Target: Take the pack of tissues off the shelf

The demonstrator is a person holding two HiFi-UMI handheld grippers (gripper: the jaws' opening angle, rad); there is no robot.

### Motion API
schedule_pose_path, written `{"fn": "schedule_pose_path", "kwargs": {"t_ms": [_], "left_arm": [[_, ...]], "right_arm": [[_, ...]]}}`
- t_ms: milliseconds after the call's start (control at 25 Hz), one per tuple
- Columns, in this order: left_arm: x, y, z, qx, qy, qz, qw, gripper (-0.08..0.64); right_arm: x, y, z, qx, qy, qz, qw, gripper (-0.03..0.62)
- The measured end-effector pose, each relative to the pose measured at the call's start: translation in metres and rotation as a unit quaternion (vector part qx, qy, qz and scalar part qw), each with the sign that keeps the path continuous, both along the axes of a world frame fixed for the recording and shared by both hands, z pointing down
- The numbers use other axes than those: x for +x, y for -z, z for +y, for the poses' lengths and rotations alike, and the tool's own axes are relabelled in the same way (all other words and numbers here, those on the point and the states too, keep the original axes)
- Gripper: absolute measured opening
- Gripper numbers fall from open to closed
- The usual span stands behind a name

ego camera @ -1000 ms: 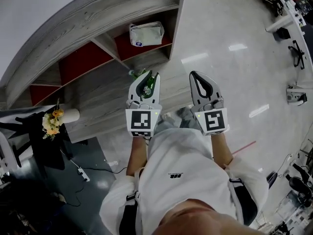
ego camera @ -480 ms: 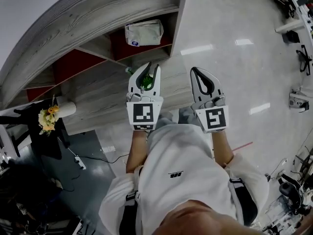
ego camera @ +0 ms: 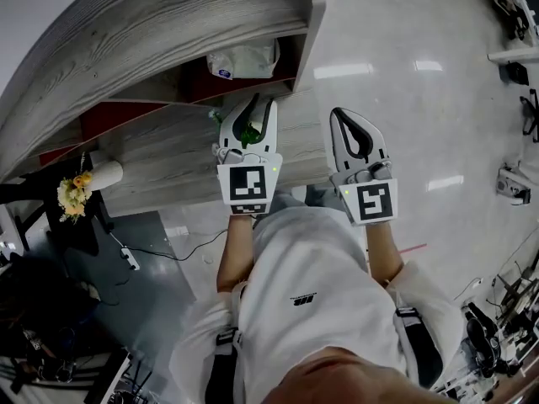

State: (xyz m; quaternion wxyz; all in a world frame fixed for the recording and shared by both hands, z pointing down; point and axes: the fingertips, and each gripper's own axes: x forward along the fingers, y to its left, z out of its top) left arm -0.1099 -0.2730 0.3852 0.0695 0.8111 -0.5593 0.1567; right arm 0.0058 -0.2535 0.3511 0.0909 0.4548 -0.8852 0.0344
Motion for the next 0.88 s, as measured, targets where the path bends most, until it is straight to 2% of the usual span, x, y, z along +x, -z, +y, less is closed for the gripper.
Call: {"fn": "schedule_pose_path", "kwargs": {"t_ms": [880], "left_arm": [[0.003, -0.034, -0.046, -0.03, 0.097, -0.032, 0.9943, 0.13]], "right_arm": [[0.028, -0.03, -0.042, -0.035, 0.039, -0.004, 0.999, 0.026]]}}
